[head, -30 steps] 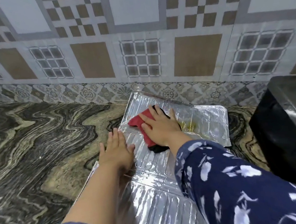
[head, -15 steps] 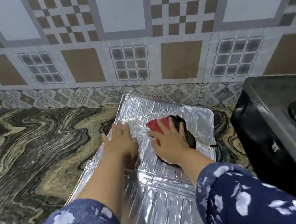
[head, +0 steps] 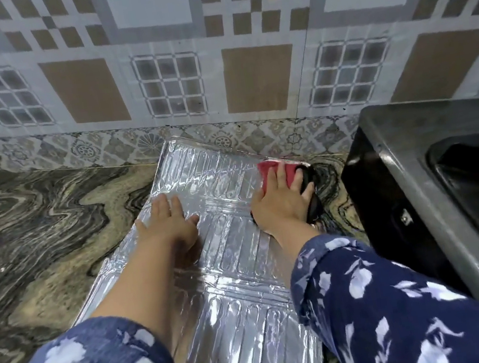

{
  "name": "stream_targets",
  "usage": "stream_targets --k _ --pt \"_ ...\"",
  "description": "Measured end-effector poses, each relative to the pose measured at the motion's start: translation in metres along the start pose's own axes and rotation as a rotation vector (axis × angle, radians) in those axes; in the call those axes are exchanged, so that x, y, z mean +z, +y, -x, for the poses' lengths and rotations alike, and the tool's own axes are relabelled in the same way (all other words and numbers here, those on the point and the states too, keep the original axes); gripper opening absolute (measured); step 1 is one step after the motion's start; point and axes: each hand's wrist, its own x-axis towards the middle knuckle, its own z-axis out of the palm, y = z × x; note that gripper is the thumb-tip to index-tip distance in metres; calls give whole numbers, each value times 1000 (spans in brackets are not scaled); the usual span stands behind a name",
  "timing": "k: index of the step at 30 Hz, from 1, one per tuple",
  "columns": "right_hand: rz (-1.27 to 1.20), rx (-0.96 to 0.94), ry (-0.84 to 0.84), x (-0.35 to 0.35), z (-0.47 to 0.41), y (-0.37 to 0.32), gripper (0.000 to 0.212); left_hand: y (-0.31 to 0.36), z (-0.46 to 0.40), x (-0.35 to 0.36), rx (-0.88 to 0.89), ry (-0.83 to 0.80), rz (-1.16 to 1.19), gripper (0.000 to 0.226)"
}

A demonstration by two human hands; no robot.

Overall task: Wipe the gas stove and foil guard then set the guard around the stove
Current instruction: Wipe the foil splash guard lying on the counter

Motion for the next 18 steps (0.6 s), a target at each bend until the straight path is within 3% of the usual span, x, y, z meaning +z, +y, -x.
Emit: stream_targets --k 4,11,16,18 --pt "-8 -1 12 4 28 -9 61 3 1 -1 0 0 -4 68" --pt "35 -390 -58 -5 15 -13 53 2 2 1 14 0 -10 67" --pt "96 -241 -37 1 -27 -28 52 1 -2 4 24 9 -37 67" --pt "100 -297 -25 5 -30 -47 53 0 -3 3 24 8 -44 67"
